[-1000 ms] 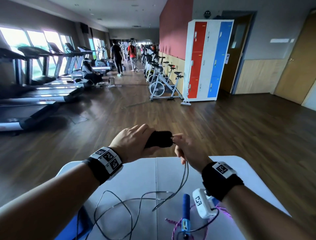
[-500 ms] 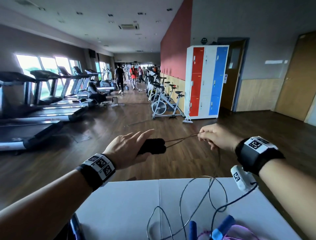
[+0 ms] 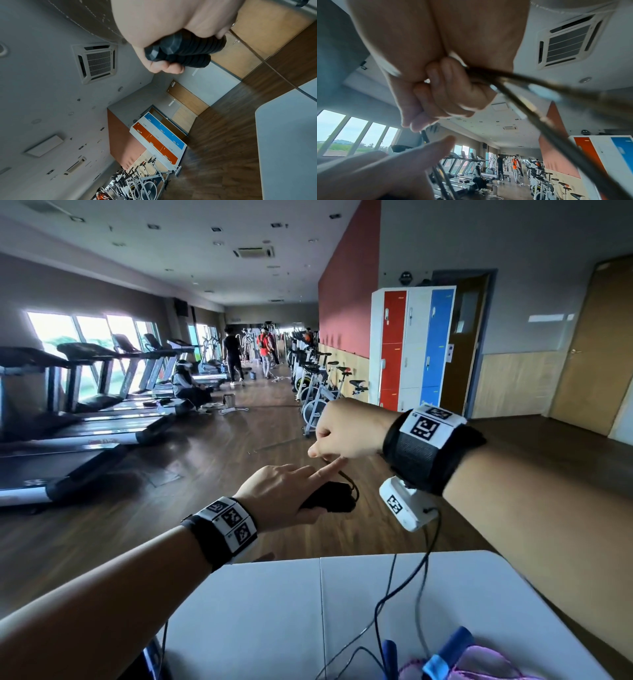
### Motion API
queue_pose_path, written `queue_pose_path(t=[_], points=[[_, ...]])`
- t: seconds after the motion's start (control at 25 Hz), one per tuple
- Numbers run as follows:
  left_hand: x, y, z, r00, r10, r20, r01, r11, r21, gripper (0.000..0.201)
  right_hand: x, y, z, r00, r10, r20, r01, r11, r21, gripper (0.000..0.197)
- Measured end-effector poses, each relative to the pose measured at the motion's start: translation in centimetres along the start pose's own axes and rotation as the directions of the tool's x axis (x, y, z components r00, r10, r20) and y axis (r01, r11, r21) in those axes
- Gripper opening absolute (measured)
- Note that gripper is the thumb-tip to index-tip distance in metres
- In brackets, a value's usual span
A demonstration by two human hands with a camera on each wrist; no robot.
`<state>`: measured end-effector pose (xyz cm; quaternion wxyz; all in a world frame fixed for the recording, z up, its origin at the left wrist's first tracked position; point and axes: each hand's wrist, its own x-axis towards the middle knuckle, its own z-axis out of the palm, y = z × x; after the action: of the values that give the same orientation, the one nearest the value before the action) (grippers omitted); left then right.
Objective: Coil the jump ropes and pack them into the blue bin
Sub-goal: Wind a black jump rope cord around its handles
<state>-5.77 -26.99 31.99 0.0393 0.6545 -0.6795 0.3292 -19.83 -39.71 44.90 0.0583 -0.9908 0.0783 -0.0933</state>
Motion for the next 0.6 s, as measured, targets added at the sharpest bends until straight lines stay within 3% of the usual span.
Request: queue_pose_path(t=[0.16,0.32,0.44,0.6], points=[[0.2,-0.4,0.2,0.999,0.001,-0.052,0.0,1.0,0.02,0.078,0.3,-1.8,0.6,1.0,-0.027,-0.001,0.027,1.0,-0.011,0.044],[0.1,0.2,-0.1,0.999,-0.05,-0.011,0.049,0.998,-0.029,0.062,0.1,-2.1,0.2,0.996,-0.081,-0.026,0.082,0.996,0.04,0.034],[-0.7,-0.1,-1.0,0.995,-0.037,-0.094,0.029,0.996,-0.081,0.046,-0.2,0.9,-0.7,0.997,-0.055,-0.052,0.061,0.99,0.125,0.026],[-0.9,-0.4,-2.3,0.973,0.003,-0.229,-0.01,0.999,-0.032,0.042,-0.6,6.2,0.4,0.994,0.03,-0.103,-0.002,0.964,0.264,0.016]])
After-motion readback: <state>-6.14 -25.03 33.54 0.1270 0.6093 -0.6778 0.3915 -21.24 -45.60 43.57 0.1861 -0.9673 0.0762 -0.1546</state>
